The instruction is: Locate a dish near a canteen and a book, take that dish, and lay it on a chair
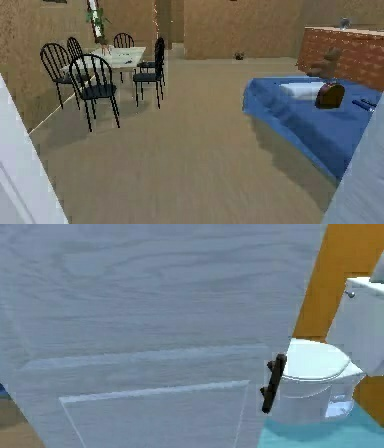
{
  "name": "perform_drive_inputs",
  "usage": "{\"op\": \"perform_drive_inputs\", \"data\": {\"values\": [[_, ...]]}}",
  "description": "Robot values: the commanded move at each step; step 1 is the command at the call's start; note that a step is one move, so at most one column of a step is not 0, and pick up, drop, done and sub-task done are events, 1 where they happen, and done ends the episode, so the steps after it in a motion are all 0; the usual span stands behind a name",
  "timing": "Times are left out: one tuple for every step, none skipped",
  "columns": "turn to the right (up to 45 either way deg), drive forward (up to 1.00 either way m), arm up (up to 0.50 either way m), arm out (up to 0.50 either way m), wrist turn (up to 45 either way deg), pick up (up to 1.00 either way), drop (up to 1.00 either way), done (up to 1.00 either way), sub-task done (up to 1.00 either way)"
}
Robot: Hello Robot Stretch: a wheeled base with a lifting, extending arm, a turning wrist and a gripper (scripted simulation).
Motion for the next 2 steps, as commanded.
{"op": "perform_drive_inputs", "data": {"values": [[0.0,1.00,0.00,0.00,0.0,0.00,0.00,0.00,0.00],[0.0,1.00,0.00,0.00,0.0,0.00,0.00,0.00,0.00]]}}
